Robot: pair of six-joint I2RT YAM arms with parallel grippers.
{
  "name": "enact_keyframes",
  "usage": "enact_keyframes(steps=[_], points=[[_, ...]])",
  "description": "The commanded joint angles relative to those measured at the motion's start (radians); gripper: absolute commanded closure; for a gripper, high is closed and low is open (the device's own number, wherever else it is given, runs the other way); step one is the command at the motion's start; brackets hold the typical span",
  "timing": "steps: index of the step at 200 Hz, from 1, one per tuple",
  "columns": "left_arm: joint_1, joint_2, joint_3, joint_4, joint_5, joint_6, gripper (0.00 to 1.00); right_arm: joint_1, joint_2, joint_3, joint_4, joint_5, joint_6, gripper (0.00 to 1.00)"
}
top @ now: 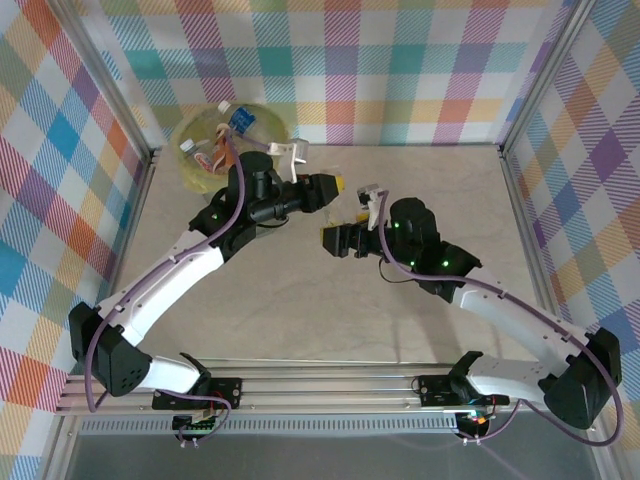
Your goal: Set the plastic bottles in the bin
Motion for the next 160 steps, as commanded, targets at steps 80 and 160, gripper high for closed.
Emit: enact_keyframes(steps=[80, 160], points=[[0.257, 0.247, 0.636, -0.421, -0.045, 0.293, 1.00, 0.007, -0.091, 0.104, -0.178, 0.144, -0.017, 0.00], [0.393, 0.491, 1.050, -0.665, -0.196, 0.528, 1.00, 0.007, -0.125, 0.047, -0.219, 0.230, 0.015, 0.00]])
